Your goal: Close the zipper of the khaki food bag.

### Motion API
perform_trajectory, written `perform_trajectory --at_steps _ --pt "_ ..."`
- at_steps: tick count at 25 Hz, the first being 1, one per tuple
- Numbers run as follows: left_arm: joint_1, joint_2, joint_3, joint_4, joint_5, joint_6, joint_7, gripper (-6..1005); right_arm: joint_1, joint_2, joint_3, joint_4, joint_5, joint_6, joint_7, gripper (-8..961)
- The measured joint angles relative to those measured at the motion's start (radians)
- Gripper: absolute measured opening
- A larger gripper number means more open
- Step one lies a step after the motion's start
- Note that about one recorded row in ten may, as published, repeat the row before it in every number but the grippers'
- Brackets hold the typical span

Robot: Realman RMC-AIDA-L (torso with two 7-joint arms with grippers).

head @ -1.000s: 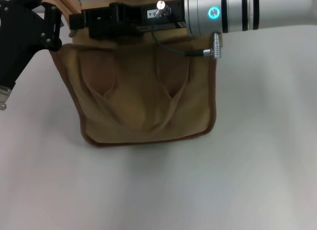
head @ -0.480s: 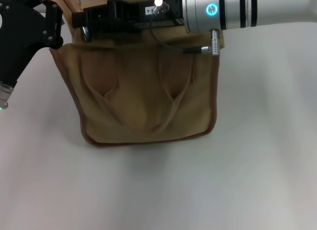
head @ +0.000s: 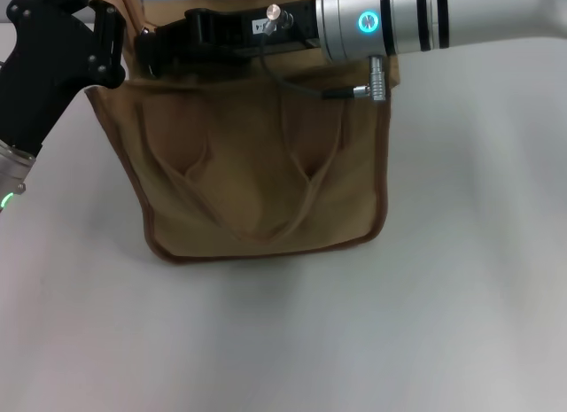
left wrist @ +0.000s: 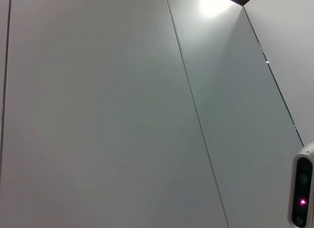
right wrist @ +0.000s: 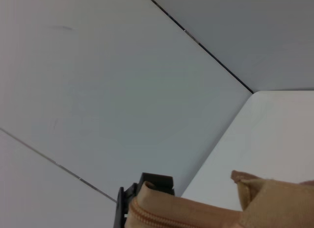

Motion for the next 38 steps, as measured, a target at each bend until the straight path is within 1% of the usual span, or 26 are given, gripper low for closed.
perform_trajectory --at_steps 2,4,5,6,10,18,24,26,27,30,31,32,34,35,36,37,38 --pt "0.002 0.000 -0.003 0.000 -0.002 0.000 0.000 25 -0.004 0.000 -0.005 -0.002 0.011 -0.002 -0.013 232" --pt "0.007 0.001 -0.007 0.000 -0.002 0.000 0.000 25 -0.024 0.000 -0.056 -0.013 0.075 -0.002 -0.055 175" --pt "0.007 0.001 -0.007 0.000 -0.002 0.000 0.000 25 -0.024 0.000 -0.056 -0.013 0.075 -0.002 -0.055 147" --pt "0.010 0.001 -0.008 0.000 -0.002 0.000 0.000 25 -0.041 0.000 -0.099 -0.038 0.108 0.003 -0.069 119" --pt "0.012 0.001 -0.009 0.000 -0.003 -0.002 0.001 26 -0.074 0.000 -0.143 -0.089 0.124 0.018 -0.080 89" --pt "0.016 0.003 -0.021 0.001 -0.004 -0.003 0.001 26 -0.094 0.000 -0.153 -0.105 0.126 0.030 -0.103 5" --pt "0.017 0.004 -0.035 0.001 -0.004 -0.018 -0.002 27 -0.106 0.000 -0.154 -0.107 0.137 0.031 -0.130 5" --pt "0.024 0.006 -0.066 0.001 -0.004 -0.054 -0.007 27 -0.141 0.000 -0.154 -0.129 0.137 0.041 -0.131 5" --pt "0.024 0.006 -0.066 0.001 -0.004 -0.054 -0.007 27 -0.141 0.000 -0.154 -0.129 0.137 0.041 -0.131 5" --pt "0.036 0.008 -0.084 0.004 -0.004 -0.077 -0.007 27 -0.197 0.000 -0.153 -0.171 0.137 0.047 -0.132 5" --pt "0.036 0.008 -0.084 0.004 -0.004 -0.077 -0.007 27 -0.197 0.000 -0.153 -0.171 0.137 0.047 -0.132 5" --pt "0.044 0.009 -0.096 0.006 -0.004 -0.088 -0.007 27 -0.219 0.000 -0.153 -0.187 0.137 0.047 -0.132 5" --pt "0.054 0.009 -0.101 0.008 -0.004 -0.104 -0.007 27 -0.319 -0.002 -0.146 -0.270 0.138 0.048 -0.141 5" --pt "0.054 0.009 -0.101 0.008 -0.004 -0.104 -0.007 27 -0.319 -0.002 -0.146 -0.270 0.138 0.048 -0.141 5" --pt "0.060 0.009 -0.101 0.008 -0.004 -0.115 -0.008 27 -0.369 -0.003 -0.143 -0.306 0.138 0.045 -0.143 5" --pt "0.060 0.009 -0.101 0.008 -0.004 -0.115 -0.008 27 -0.369 -0.003 -0.143 -0.306 0.138 0.045 -0.143 5" --pt "0.062 0.009 -0.101 0.008 -0.004 -0.119 -0.008 28 -0.395 -0.004 -0.142 -0.322 0.138 0.042 -0.145 4"
